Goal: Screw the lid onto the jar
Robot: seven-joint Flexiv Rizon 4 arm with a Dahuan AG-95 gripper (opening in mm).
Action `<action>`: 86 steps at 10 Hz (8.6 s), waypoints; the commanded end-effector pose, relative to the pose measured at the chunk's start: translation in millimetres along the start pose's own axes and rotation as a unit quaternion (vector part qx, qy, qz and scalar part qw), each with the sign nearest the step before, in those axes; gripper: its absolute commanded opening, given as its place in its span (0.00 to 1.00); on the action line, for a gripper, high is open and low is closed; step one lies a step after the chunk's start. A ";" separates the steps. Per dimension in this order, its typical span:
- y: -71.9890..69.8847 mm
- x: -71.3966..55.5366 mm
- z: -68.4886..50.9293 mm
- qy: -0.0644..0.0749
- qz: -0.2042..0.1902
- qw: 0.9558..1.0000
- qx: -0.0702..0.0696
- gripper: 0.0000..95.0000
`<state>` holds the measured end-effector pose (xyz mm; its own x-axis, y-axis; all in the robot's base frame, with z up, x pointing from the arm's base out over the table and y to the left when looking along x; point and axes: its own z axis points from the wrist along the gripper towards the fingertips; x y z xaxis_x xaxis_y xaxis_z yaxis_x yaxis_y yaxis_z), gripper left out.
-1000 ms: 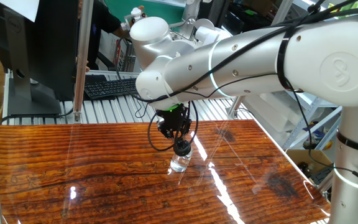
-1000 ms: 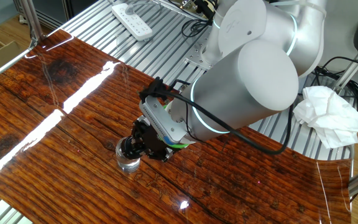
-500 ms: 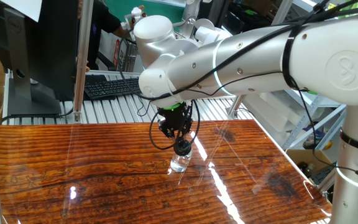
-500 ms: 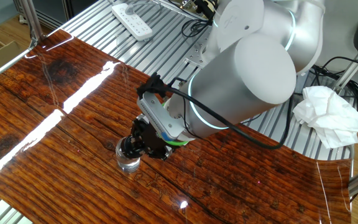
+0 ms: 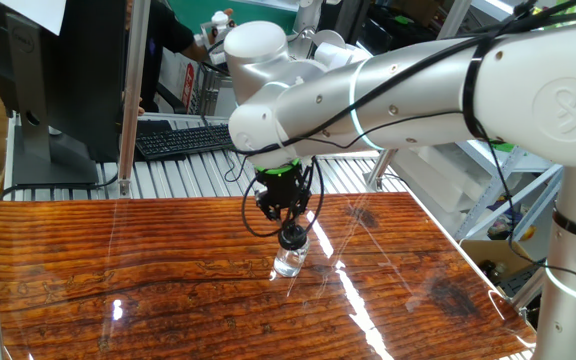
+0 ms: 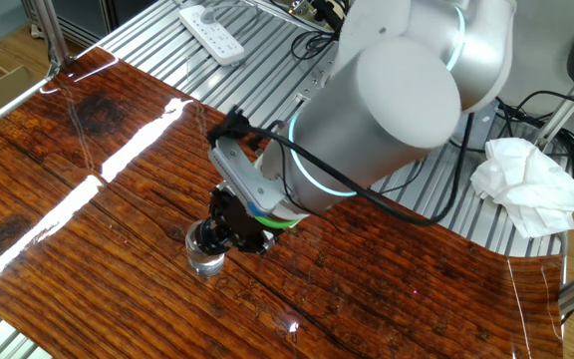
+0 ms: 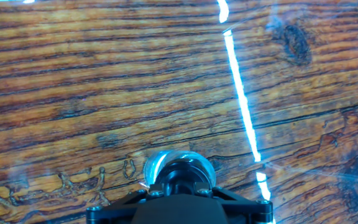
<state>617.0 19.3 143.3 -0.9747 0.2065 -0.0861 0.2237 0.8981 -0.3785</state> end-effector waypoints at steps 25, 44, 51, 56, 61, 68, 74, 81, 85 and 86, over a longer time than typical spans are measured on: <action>-33.4 -12.0 -1.3 0.048 -0.032 0.983 -0.172 0.00; -32.8 -14.6 3.9 0.043 -0.154 0.965 -0.207 0.00; -34.6 -18.0 5.0 0.047 -0.159 0.962 -0.215 0.00; -36.4 -20.4 8.4 0.049 -0.160 0.962 -0.217 0.00; -36.9 -20.0 7.7 0.050 -0.160 0.961 -0.219 0.00; -34.5 -16.5 8.8 0.049 -0.158 0.961 -0.220 0.00; -36.1 -16.8 10.5 0.048 -0.159 0.961 -0.221 0.00; -35.5 -15.6 13.1 0.046 -0.158 0.961 -0.222 0.00; -35.1 -15.2 13.9 0.046 -0.158 0.961 -0.223 0.00; -34.8 -15.0 14.7 0.045 -0.157 0.961 -0.223 0.00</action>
<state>623.3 -21.1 143.6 -0.9946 -0.0877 0.0556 -0.0843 0.9945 0.0620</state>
